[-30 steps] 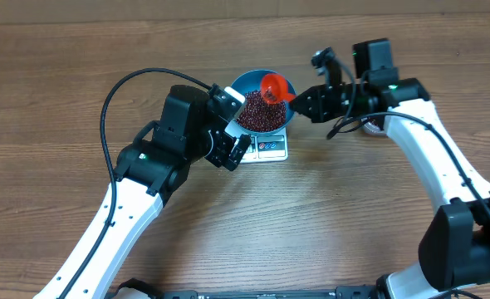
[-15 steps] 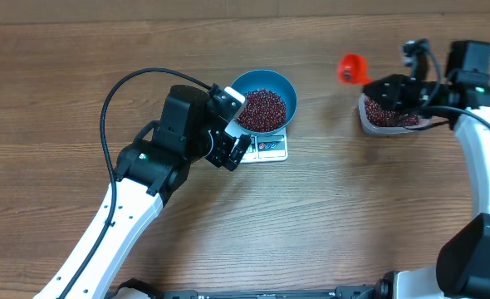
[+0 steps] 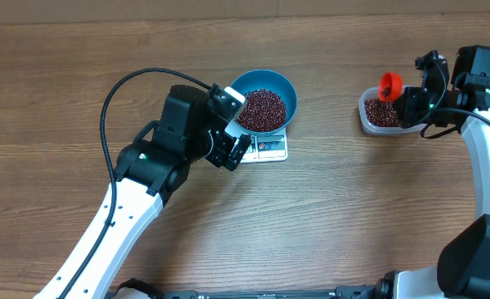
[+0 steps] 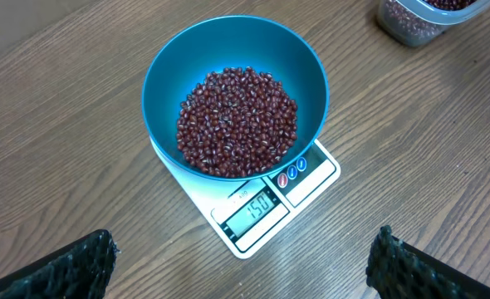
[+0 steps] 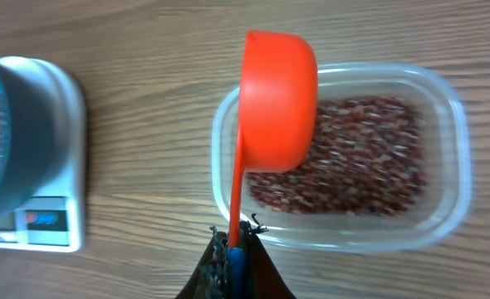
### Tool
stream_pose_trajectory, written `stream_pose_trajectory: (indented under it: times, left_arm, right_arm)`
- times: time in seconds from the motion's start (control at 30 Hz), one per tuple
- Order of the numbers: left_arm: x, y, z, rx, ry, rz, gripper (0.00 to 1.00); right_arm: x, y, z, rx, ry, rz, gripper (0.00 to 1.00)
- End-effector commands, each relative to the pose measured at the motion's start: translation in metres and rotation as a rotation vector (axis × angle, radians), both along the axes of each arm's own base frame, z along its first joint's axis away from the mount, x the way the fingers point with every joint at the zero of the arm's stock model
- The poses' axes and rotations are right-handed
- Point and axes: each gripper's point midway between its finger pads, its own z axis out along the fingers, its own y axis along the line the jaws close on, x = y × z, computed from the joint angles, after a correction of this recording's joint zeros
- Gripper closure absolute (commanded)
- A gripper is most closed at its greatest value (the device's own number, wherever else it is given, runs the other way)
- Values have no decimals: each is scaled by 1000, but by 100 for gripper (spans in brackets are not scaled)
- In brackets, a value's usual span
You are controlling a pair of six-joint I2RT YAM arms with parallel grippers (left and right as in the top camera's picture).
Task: Scoop item into bowl and weigh 150g on scale
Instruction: 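Carry the scoop right and drop it into the bean tub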
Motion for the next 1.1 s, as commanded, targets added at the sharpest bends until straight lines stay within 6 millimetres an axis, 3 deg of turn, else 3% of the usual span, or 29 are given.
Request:
stream_pose_trajectory:
  times: [0.0,0.27,0.63,0.97,1.07]
  left_arm:
    - [-3,0,7,-6,-21,-21,1]
    - [-3,0,7,-6,-21,-21,0]
    - [-3,0,7,-6,-21,-21,0]
    - [-3,0,7,-6,-21,-21,1]
    - [-3,0,7,-6,-21,-21,1]
  right_arm:
    - [2,-14,21,-122,-49,9,96]
    - [-4,-37,16,-380,12,-2,96]
    - [-5,-38,20,-562,41,-8,96]
    - [-8,-38,18,-549,56,-30,96]
    - [-7,-28,16,-431,46,-128,96]
